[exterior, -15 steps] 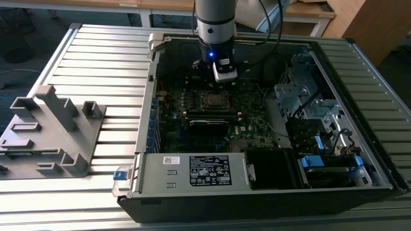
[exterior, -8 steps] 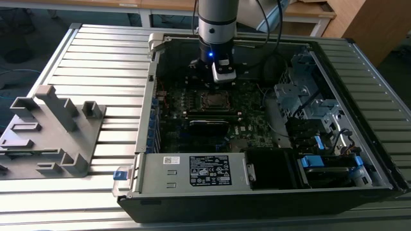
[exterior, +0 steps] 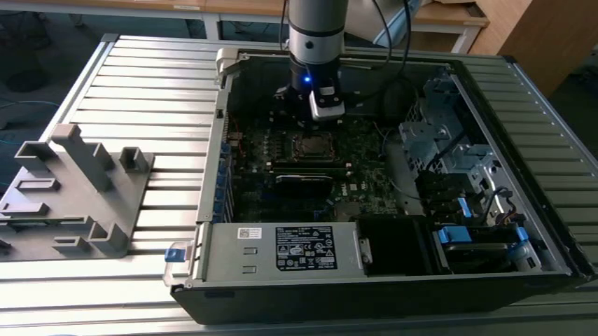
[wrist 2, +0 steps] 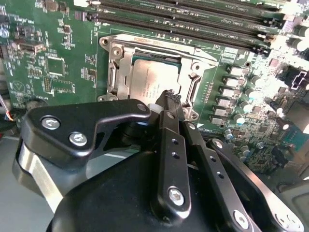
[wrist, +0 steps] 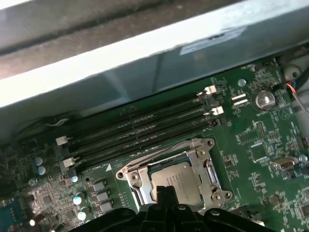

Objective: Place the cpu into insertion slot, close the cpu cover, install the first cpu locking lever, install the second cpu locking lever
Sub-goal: 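Install the first cpu locking lever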

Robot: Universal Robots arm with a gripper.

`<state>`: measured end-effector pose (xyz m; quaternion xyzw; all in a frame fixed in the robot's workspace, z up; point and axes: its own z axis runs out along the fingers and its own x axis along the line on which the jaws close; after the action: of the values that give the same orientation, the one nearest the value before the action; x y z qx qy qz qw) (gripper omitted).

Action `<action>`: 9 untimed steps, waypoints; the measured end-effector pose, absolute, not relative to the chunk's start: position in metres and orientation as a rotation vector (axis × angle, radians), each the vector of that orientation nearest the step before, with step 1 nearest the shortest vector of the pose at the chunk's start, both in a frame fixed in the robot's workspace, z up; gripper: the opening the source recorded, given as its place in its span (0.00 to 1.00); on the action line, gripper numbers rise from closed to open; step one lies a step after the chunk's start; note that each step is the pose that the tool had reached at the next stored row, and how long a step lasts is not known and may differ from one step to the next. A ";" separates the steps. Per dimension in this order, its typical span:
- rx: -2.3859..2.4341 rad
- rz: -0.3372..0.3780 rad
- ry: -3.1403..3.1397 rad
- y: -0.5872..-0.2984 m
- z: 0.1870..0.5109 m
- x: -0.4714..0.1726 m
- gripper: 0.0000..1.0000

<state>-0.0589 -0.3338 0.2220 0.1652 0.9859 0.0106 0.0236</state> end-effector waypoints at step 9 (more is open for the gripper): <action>0.364 0.036 3.074 -0.334 0.221 -0.054 0.11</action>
<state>-0.0540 -0.3338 0.2211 0.1176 0.9927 0.0116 0.0230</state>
